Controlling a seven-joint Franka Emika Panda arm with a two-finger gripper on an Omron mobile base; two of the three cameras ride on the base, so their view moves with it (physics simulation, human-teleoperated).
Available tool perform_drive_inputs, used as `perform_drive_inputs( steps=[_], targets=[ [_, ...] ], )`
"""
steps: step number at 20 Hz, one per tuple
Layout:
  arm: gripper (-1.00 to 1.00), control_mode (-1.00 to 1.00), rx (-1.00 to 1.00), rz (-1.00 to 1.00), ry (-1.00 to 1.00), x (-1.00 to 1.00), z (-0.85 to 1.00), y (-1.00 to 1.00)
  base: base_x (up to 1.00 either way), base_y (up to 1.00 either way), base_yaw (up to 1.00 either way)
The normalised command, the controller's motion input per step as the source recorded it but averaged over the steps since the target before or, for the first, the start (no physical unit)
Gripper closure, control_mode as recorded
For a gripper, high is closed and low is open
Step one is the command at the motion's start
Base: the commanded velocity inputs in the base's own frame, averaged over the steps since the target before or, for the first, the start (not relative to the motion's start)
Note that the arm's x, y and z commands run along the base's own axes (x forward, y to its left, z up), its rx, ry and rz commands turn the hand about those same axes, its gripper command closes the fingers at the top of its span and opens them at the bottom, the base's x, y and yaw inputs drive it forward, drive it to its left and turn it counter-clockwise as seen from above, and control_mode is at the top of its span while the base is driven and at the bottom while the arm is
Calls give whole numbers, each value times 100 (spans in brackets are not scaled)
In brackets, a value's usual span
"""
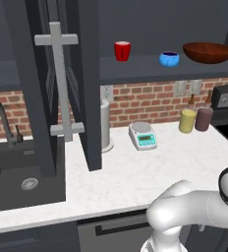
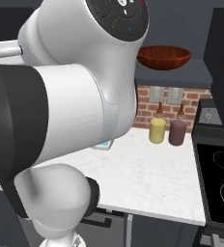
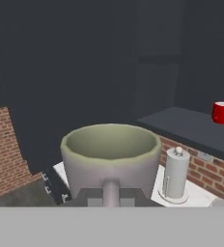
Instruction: Gather all objects into one cabinet and sort the glasses and bowls to opposite sides.
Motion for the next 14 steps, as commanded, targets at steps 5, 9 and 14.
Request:
perform_drive_inputs(
  steps=[5, 9, 14],
  targets=[
    [100, 100, 0, 0, 0, 0, 0, 0, 82, -1, 0],
    [100, 100, 0, 0, 0, 0, 0, 0, 20, -6, 0],
    [100, 100, 0, 0, 0, 0, 0, 0, 7, -6, 0]
  ],
)
